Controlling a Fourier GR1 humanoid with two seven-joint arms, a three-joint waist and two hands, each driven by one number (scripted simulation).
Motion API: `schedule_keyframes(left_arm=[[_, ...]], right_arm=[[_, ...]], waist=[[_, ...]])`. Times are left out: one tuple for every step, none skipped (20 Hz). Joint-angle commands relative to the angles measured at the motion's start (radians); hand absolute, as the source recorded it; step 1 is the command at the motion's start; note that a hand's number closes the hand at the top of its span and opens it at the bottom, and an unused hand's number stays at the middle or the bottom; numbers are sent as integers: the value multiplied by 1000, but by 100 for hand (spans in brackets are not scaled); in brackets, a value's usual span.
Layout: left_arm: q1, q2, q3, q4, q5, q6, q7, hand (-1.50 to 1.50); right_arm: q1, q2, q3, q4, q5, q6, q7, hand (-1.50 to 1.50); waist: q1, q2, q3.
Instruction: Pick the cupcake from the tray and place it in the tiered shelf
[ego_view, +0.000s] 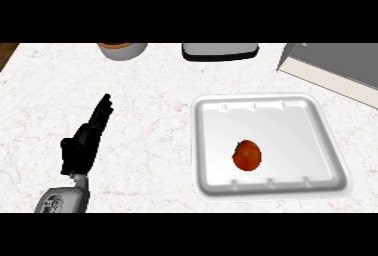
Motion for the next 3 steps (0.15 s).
schedule_keyframes(left_arm=[[35,6,-9,-27,-9,-2,-8,0],[34,20,9,-77,20,-19,35,0],[-2,-5,9,25,3,6,-24,0]], right_arm=[[175,62,-184,-196,-183,158,-3,-150],[212,56,-234,-224,-214,201,2,-150],[229,84,-262,-297,-248,228,35,-150]], waist=[[-6,-2,2],[-10,-6,2],[-11,2,0]])
